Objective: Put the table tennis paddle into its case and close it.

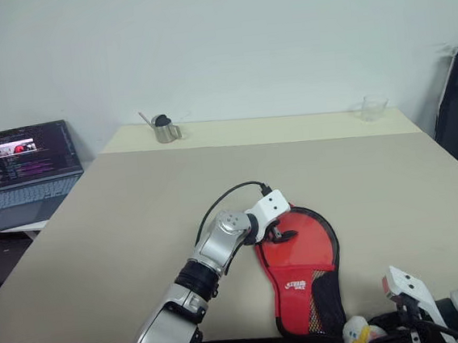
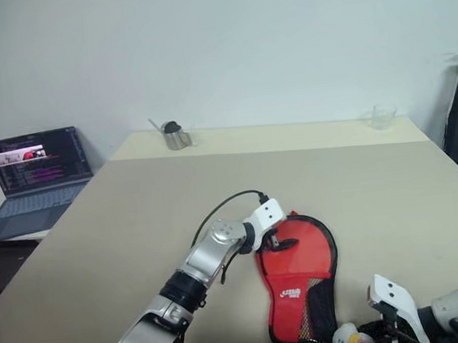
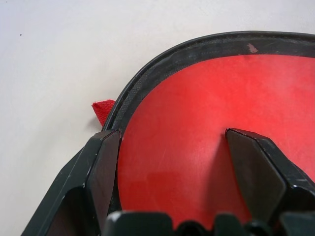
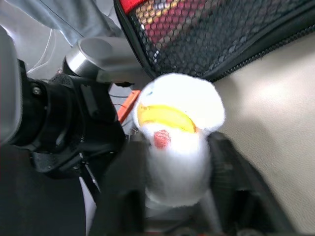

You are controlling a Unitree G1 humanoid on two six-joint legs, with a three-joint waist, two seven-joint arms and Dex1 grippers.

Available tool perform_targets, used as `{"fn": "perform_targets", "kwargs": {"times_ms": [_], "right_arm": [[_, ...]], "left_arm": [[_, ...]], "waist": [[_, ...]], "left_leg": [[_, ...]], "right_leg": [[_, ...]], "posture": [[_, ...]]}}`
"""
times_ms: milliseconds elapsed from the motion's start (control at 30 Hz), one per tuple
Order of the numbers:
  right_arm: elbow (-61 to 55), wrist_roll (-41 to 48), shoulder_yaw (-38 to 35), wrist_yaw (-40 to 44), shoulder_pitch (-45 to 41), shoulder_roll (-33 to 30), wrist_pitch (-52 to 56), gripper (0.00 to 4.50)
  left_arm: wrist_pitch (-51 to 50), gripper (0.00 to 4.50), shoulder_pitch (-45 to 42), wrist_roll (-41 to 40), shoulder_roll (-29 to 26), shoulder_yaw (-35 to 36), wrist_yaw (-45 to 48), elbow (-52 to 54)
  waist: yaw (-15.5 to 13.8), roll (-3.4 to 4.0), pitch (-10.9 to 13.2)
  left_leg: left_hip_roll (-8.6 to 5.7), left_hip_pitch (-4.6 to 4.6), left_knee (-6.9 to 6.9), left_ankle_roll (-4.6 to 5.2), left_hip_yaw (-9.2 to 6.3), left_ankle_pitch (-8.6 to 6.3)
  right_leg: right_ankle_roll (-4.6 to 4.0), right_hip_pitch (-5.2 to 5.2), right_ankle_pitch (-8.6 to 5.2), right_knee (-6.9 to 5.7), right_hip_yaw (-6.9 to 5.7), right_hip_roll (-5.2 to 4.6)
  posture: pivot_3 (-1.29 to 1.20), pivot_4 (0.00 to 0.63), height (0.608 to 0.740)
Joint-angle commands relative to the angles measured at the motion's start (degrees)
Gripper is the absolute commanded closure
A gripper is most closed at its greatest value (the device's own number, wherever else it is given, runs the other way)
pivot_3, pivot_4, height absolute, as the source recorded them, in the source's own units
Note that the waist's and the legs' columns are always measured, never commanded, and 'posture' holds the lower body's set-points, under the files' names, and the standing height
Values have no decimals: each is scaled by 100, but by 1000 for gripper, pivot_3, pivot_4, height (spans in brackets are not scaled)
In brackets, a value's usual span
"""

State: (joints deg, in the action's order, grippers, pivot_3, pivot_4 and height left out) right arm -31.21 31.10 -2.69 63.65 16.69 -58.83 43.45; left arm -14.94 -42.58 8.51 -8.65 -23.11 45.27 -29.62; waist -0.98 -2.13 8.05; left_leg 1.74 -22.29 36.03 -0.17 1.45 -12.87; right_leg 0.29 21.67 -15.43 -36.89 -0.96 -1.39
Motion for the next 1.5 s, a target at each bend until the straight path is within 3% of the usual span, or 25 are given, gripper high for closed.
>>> {"fn": "perform_targets", "kwargs": {"times_ms": [33,133,167,333,533,700,833,1000,1233,1500], "right_arm": [[-225,268,-383,130,-101,-242,139,1162],[-250,413,-862,275,-129,-503,217,171],[-191,382,-1161,405,-31,-617,164,39],[236,273,-1899,621,-47,-679,-230,39],[997,-87,-1576,663,-632,-633,-902,39],[2053,-603,-1152,1055,-1308,-786,-1752,39],[2649,-770,-1157,1382,-1627,-965,-2174,39],[3053,-762,-1316,1741,-1867,-1200,-2431,39],[3342,-705,-1485,2002,-2278,-1508,-2473,39],[3918,-765,-1581,2452,-2486,-1819,-2789,39]], "left_arm": [[-452,766,373,381,-95,-435,67,-513],[-447,766,367,378,-91,-428,62,-532],[-442,766,362,373,-90,-423,61,-541],[-358,766,323,132,-89,-181,148,-462],[-174,766,152,-743,-381,513,870,279],[-678,766,-136,-1844,-1850,1198,2581,1395],[-848,766,-297,-2343,-3029,1693,3552,1569],[-861,766,-302,-2750,-4272,2026,4578,1356],[-535,766,-343,-3401,-5480,1892,4723,770],[-370,766,-58,-4334,-6614,1724,4723,905]], "waist": [[0,0,0],[0,0,1],[-4,3,2],[-10,-8,9],[75,16,55],[167,11,204],[116,35,216],[109,35,222],[104,48,231],[109,55,236]], "left_leg": [[0,0,0,0,0,0],[-1,0,0,0,0,0],[-1,-1,0,0,-1,0],[-2,-3,-2,-2,-1,-1],[-1,-31,-4,-2,5,-1],[0,-80,-4,-3,23,1],[-3,-144,2,-7,23,4],[-9,-159,5,-12,32,-3],[-3,-154,15,-10,29,-4],[-1,-150,28,-9,40,-4]], "right_leg": [[0,0,0,0,1,-1],[0,0,0,0,0,-1],[0,0,0,0,-1,-1],[1,1,-1,5,-3,-2],[1,32,-1,0,1,0],[36,97,22,-19,18,33],[40,161,15,-34,18,35],[55,165,9,-13,19,22],[54,165,9,-32,16,23],[52,173,9,-58,28,21]], "posture": [[0,150,740],[0,150,740],[0,150,740],[0,150,740],[0,150,740],[0,150,740],[0,150,740],[0,150,740],[0,150,740],[0,150,740]]}}
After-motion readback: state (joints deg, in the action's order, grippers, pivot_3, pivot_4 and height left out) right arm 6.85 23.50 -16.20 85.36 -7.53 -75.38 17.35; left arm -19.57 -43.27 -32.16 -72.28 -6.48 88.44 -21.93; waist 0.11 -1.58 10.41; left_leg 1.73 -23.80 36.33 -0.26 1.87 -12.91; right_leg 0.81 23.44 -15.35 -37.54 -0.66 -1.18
